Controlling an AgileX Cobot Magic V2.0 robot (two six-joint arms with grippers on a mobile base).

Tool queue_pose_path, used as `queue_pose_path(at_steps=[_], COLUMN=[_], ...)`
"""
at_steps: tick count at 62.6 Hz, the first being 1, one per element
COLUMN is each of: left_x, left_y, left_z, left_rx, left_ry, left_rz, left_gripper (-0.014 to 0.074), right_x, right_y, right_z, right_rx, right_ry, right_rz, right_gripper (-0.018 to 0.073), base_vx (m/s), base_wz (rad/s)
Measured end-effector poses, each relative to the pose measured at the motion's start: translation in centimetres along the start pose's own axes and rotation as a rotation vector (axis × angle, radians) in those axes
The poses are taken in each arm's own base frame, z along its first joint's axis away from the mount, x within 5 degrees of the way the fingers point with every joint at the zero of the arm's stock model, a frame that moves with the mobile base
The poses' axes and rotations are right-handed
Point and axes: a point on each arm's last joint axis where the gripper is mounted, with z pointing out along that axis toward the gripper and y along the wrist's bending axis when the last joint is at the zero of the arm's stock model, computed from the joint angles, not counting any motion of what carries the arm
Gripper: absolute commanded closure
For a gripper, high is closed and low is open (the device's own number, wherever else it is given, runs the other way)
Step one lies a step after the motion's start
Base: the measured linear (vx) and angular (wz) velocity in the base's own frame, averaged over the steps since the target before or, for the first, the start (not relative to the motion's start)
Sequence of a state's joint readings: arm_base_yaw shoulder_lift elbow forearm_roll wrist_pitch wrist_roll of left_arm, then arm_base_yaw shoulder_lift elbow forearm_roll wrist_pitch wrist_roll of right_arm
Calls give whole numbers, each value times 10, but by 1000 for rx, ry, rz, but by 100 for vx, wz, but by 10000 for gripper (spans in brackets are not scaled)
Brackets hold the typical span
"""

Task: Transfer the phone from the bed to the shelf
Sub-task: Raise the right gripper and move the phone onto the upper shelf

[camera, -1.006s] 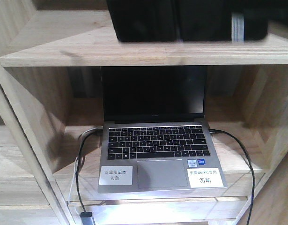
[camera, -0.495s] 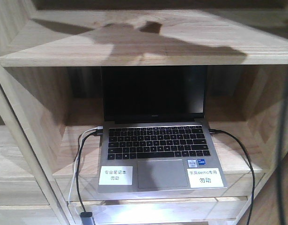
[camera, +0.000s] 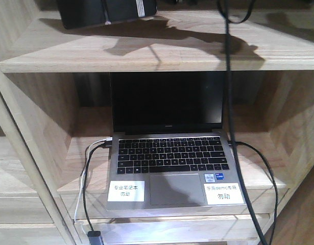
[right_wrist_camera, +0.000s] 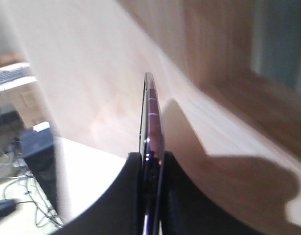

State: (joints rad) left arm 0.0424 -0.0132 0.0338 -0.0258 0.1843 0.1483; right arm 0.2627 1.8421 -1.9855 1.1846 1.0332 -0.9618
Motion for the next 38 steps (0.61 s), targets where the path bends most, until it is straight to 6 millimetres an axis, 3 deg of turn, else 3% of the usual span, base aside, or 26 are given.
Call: queue_pose_path(at_steps=[14,38], left_x=[0,0], left_y=[0,0], left_z=[0,0], left_rx=[0,0], left_ry=[0,0], left_rz=[0,0], left_gripper=[595,595], right_x=[11,21], right_y=[-20,-35], right_z=[11,21], right_rx=[55,81], right_ry=[-11,-2], right_rz=[29,53], right_gripper=[556,487], base_vx=[0,0], base_wz=[0,0])
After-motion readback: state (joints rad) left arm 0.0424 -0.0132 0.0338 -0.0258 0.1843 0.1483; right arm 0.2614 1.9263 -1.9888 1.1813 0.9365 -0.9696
